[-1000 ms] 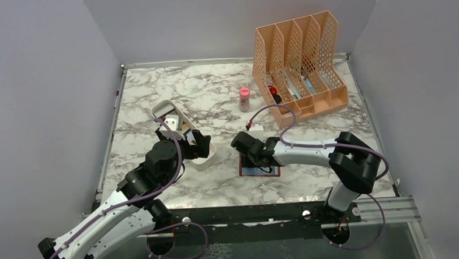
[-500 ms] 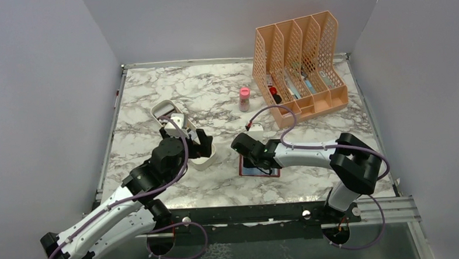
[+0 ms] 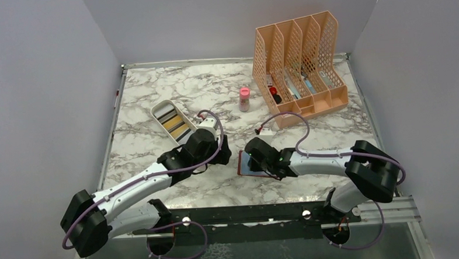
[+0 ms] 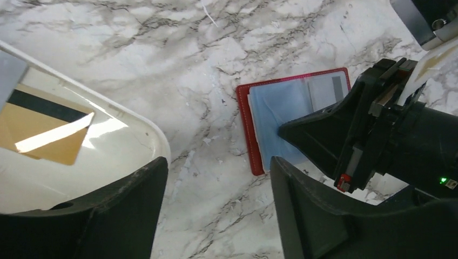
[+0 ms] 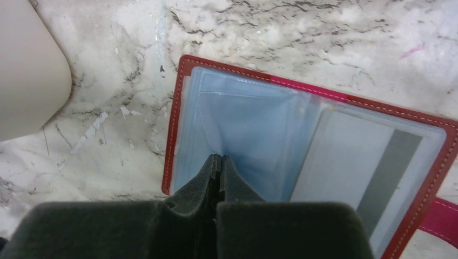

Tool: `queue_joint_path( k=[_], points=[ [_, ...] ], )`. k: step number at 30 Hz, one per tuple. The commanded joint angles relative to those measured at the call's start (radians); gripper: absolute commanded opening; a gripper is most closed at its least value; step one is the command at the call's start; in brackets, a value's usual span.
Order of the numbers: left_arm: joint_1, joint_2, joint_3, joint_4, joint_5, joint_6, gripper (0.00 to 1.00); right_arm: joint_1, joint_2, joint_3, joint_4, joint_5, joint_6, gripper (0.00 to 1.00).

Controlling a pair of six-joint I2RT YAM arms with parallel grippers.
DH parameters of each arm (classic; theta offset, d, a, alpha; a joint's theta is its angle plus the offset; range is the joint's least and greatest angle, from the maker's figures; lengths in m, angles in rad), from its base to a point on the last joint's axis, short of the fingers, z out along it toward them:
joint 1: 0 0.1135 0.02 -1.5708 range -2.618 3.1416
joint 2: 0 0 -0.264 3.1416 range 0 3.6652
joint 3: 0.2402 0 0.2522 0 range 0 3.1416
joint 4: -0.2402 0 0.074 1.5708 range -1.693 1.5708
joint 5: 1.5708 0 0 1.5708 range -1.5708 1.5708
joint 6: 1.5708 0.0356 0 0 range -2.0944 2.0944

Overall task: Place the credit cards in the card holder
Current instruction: Turn over the card slot in the card holder.

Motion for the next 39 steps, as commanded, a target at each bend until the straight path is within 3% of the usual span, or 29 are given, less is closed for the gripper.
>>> queue_joint_path(
  k=[1,4,9,16,24,31,35,39],
  points=[
    [0.018,0.058,-0.011,0.106,0.136,-0.057,0.62,-0.021,-0.099,-0.105,0.148,-0.06,-0.037,0.01],
    [0.025,0.121,0.001,0.147,0.185,-0.066,0.47,-0.035,-0.156,-0.167,0.242,-0.094,-0.056,0.01],
    [0.025,0.247,0.049,0.211,0.276,-0.061,0.3,-0.064,-0.229,-0.243,0.332,-0.151,-0.069,0.01],
    [0.025,0.427,0.117,0.312,0.399,-0.073,0.13,-0.103,-0.29,-0.304,0.374,-0.214,-0.082,0.02],
    [0.025,0.59,0.184,0.394,0.513,-0.082,0.08,-0.114,-0.354,-0.332,0.334,-0.207,-0.087,0.04],
    [0.023,0.665,0.209,0.457,0.609,-0.103,0.08,-0.117,-0.411,-0.337,0.258,-0.196,-0.079,0.18],
    [0.009,0.683,0.21,0.51,0.662,-0.133,0.09,-0.117,-0.482,-0.31,0.133,-0.177,-0.064,0.29],
    [-0.01,0.722,0.229,0.522,0.685,-0.145,0.12,-0.117,-0.549,-0.256,-0.01,-0.167,-0.063,0.31]
  ],
)
